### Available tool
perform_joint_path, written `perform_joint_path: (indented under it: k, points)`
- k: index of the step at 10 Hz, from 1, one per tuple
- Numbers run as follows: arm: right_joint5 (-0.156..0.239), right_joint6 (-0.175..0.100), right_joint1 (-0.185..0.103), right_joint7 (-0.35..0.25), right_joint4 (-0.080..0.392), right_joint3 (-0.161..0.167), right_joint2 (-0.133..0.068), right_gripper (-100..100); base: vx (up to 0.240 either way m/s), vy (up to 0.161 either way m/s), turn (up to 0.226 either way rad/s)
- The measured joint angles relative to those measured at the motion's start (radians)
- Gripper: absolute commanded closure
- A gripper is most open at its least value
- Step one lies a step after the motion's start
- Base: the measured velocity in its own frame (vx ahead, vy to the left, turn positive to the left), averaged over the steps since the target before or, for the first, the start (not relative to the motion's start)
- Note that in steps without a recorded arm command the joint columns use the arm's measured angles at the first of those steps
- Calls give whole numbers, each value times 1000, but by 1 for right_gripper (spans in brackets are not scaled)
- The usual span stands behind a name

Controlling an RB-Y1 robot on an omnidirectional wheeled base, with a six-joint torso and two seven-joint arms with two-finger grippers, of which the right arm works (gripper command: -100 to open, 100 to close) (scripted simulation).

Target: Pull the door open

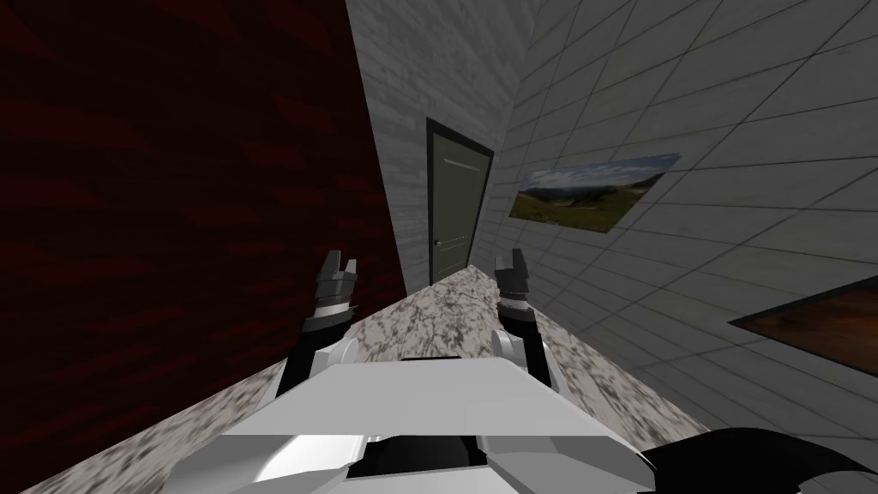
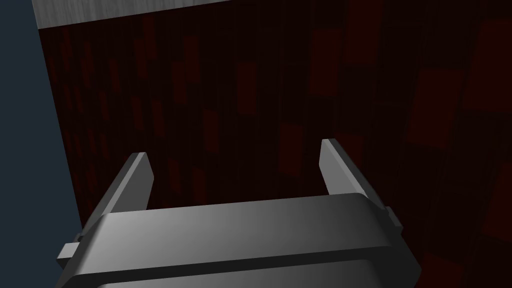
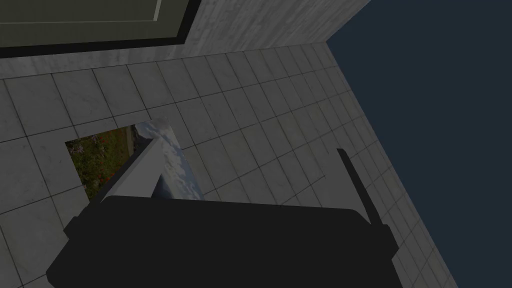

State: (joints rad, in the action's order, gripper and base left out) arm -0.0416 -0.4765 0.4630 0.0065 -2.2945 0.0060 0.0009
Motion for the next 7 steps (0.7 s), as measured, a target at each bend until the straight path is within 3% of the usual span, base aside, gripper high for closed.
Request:
perform_joint_path:
  k: [7]
  points:
    - [-44,-33,-51,110,146,2,-31,-100,125,-15,24]
